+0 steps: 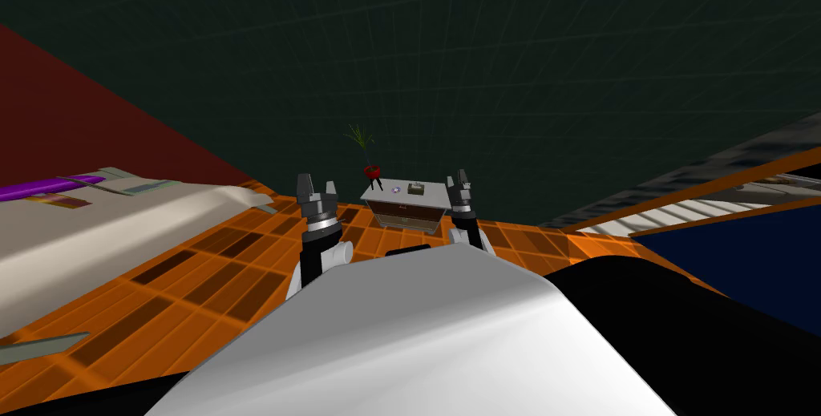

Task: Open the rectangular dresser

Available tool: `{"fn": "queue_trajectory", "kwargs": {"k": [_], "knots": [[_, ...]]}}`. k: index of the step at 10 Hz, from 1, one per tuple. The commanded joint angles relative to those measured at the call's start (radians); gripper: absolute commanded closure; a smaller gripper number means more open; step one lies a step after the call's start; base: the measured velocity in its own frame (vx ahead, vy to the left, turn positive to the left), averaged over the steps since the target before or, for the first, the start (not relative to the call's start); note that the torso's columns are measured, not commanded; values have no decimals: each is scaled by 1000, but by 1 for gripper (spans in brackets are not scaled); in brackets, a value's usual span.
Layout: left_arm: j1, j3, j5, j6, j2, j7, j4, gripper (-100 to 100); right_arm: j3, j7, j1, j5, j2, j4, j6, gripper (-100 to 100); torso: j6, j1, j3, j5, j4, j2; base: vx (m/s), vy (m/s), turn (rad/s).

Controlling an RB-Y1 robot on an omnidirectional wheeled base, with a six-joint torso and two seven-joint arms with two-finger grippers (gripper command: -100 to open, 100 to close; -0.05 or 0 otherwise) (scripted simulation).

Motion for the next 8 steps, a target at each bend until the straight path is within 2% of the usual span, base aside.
{"fn": "queue_trajectory", "kwargs": {"k": [1,8], "knots": [[0,0,0,0,0,0,0,0,0,0,0,0,0,0,0,0,0,0,-82,0,41,40,0,0,0],[0,0,0,0,0,0,0,0,0,0,0,0,0,0,0,0,0,0,-1087,0,544,544,0,0,0]]}}
